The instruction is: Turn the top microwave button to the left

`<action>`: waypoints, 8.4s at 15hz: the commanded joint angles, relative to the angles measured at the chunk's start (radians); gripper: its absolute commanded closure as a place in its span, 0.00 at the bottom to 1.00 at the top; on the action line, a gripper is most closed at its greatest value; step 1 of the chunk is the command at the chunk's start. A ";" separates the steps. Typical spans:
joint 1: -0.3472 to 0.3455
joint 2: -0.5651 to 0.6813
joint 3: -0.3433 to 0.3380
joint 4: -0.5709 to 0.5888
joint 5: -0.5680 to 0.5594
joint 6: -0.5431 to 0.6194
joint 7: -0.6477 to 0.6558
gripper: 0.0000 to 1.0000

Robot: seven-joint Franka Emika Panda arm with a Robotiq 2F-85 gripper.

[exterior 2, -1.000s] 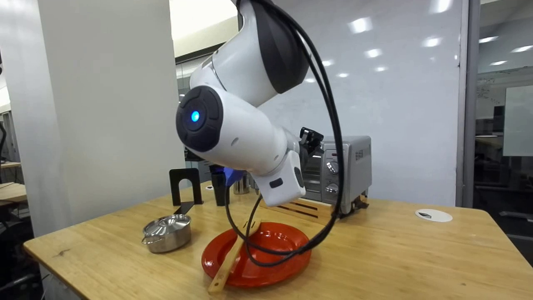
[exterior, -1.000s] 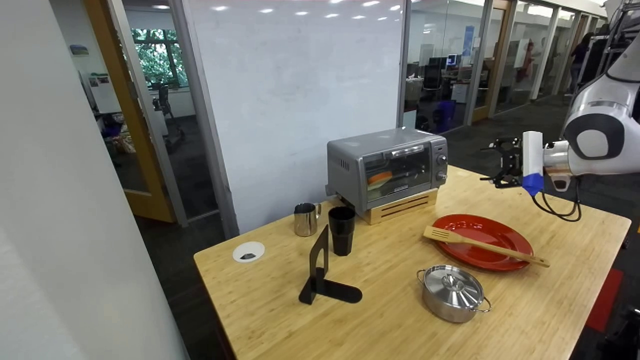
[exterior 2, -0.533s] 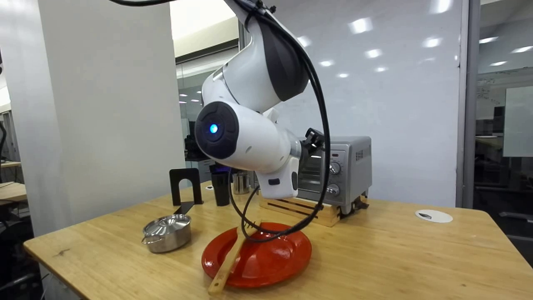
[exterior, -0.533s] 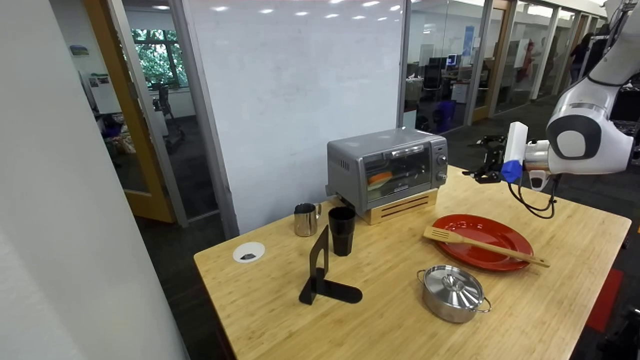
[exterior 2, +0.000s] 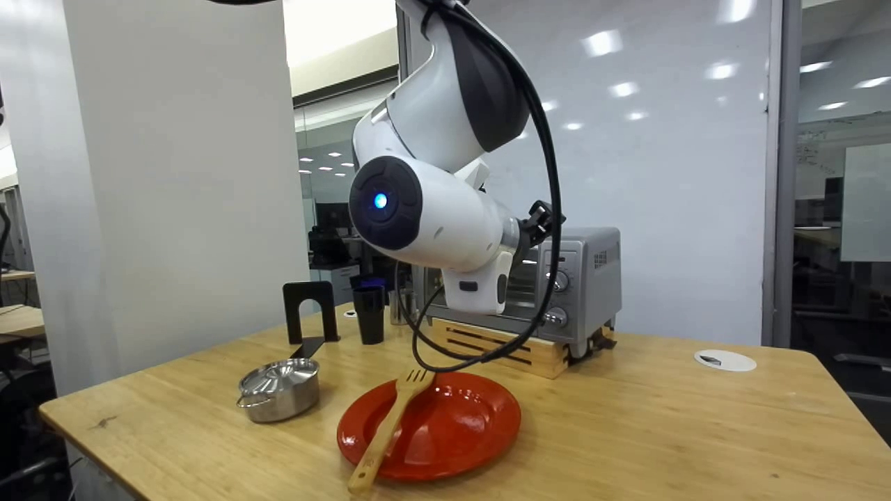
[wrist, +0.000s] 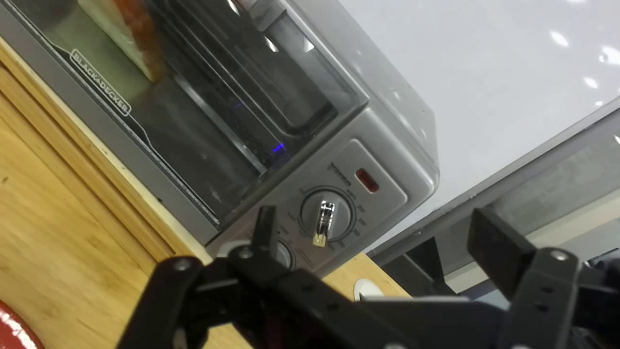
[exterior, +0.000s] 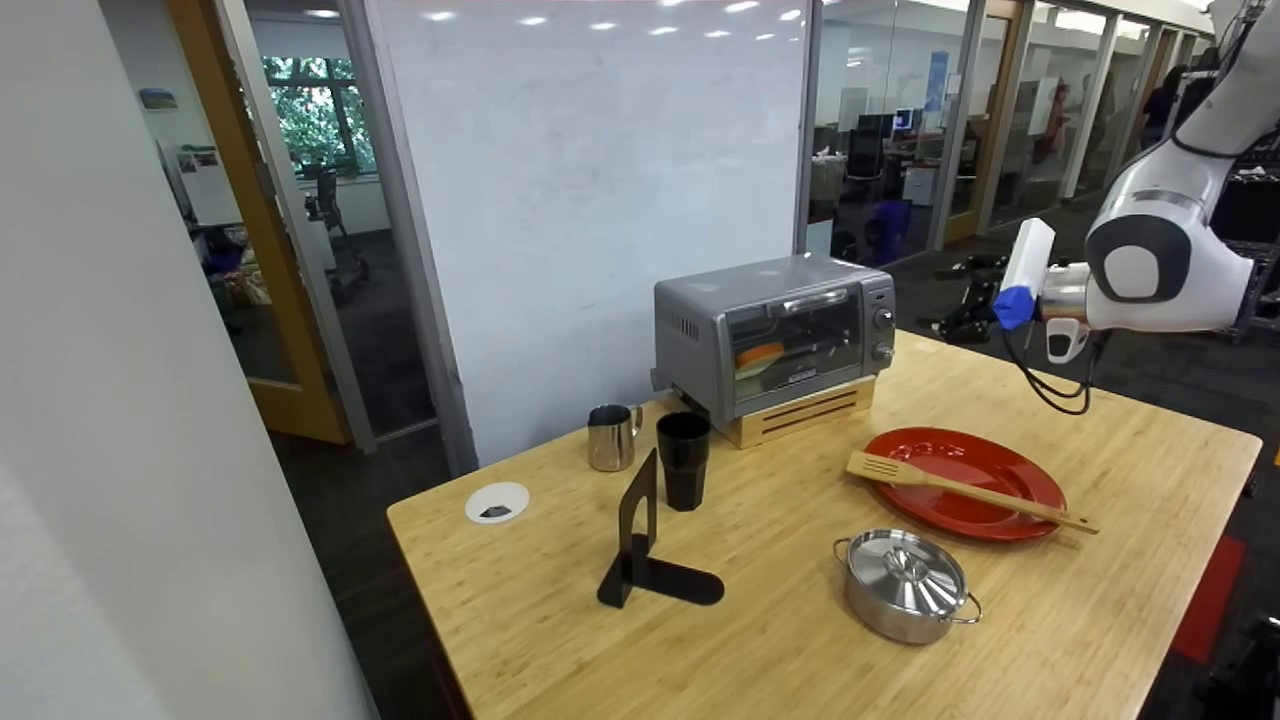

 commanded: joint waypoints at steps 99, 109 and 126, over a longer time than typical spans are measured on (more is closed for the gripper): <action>-0.023 0.269 0.054 0.283 0.133 -0.008 0.041 0.94; 0.001 0.275 0.014 0.264 0.054 -0.054 -0.299 0.94; -0.014 0.279 0.022 0.248 -0.021 -0.117 -0.731 0.94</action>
